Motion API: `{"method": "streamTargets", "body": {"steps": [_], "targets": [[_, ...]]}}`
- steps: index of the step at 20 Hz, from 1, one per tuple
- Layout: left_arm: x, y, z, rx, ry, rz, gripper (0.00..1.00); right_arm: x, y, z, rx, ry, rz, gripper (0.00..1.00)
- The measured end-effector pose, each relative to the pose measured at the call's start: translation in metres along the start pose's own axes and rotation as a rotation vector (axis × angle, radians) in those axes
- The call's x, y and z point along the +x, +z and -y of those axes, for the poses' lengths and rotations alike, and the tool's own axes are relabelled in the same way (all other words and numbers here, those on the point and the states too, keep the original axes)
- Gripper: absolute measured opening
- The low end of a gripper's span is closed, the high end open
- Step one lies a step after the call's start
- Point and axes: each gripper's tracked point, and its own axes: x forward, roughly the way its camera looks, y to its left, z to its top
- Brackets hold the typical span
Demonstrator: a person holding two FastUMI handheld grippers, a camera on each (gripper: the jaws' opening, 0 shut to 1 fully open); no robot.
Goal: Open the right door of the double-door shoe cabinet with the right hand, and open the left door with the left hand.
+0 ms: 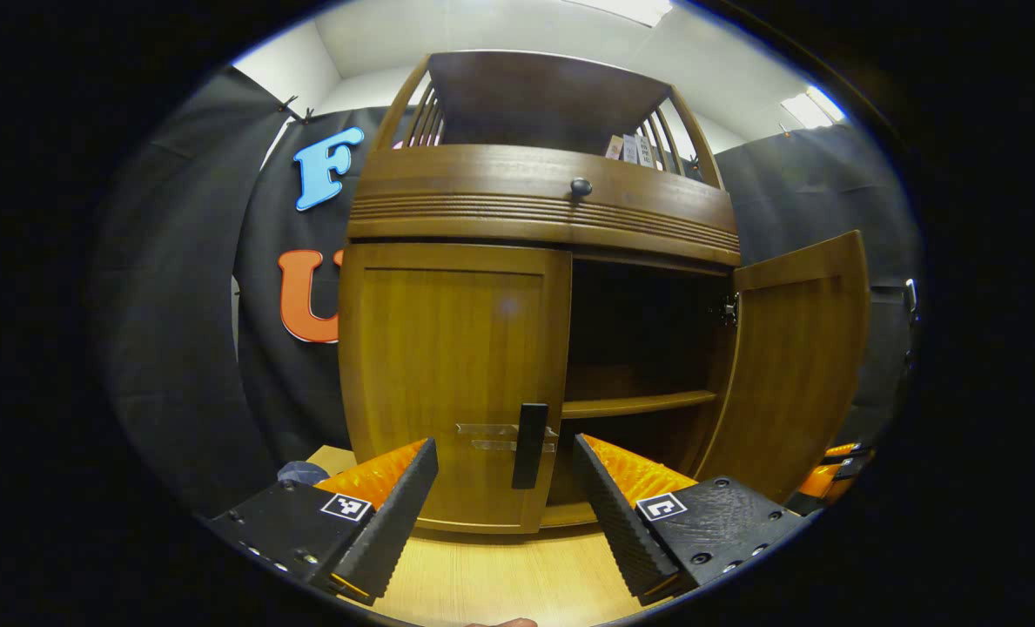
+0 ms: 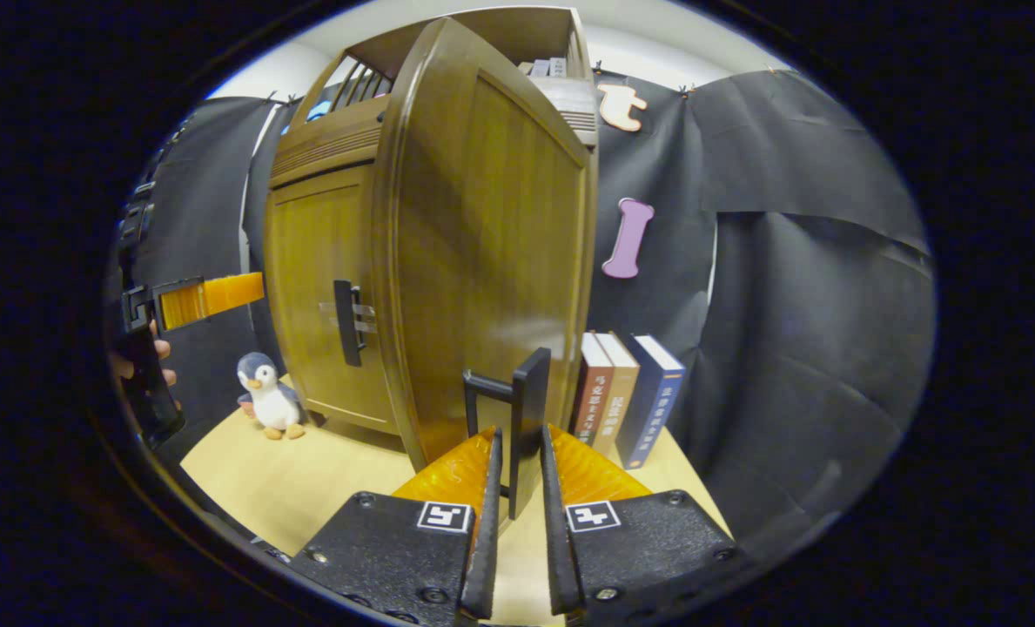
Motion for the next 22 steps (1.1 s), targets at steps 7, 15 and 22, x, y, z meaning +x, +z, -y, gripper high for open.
{"method": "streamTargets", "body": {"steps": [7, 15, 22], "targets": [[0.047, -0.025, 0.015, 0.020, -0.009, -0.058, 0.95, -0.005, 0.000, 0.024, 0.066, 0.014, 0.011, 0.22], [0.104, -0.046, 0.019, 0.018, 0.003, -0.097, 0.95, -0.011, -0.002, 0.059, 0.091, -0.062, 0.032, 0.22], [0.135, -0.060, 0.014, 0.017, 0.027, -0.120, 0.94, -0.015, -0.007, 0.083, 0.131, -0.096, 0.033, 0.22]]}}
